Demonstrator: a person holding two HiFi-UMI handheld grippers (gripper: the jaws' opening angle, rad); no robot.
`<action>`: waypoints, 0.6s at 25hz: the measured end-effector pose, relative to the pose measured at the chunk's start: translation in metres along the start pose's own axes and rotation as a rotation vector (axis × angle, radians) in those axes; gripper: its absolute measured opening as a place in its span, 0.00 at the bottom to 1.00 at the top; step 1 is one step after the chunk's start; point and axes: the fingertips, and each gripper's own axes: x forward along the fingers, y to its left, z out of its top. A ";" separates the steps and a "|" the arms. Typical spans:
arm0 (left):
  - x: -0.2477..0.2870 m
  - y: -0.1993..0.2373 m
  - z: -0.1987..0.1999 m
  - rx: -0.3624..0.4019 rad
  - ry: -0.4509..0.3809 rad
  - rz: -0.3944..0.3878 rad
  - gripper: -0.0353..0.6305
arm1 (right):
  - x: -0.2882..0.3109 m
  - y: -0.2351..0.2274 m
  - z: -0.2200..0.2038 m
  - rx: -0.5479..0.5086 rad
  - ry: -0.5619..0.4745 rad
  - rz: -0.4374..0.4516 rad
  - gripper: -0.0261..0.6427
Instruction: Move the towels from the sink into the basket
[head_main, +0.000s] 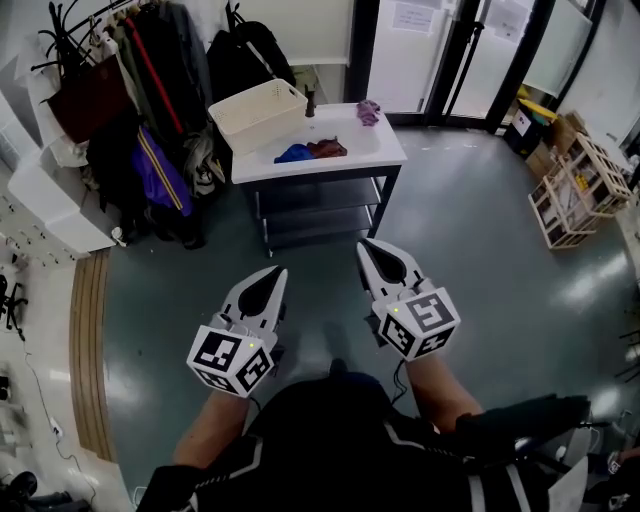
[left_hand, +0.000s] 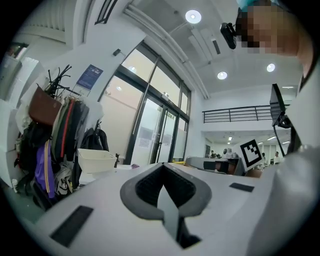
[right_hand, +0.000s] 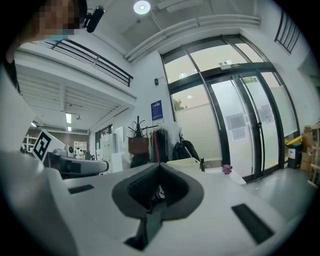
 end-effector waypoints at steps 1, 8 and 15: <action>0.010 0.002 0.000 -0.003 0.002 0.015 0.06 | 0.003 -0.009 0.000 0.004 -0.002 0.008 0.04; 0.071 -0.005 -0.007 0.017 0.044 0.033 0.06 | 0.018 -0.074 -0.004 0.049 0.012 0.023 0.04; 0.112 -0.010 -0.007 0.079 0.051 0.023 0.06 | 0.034 -0.119 -0.012 0.072 0.019 0.055 0.04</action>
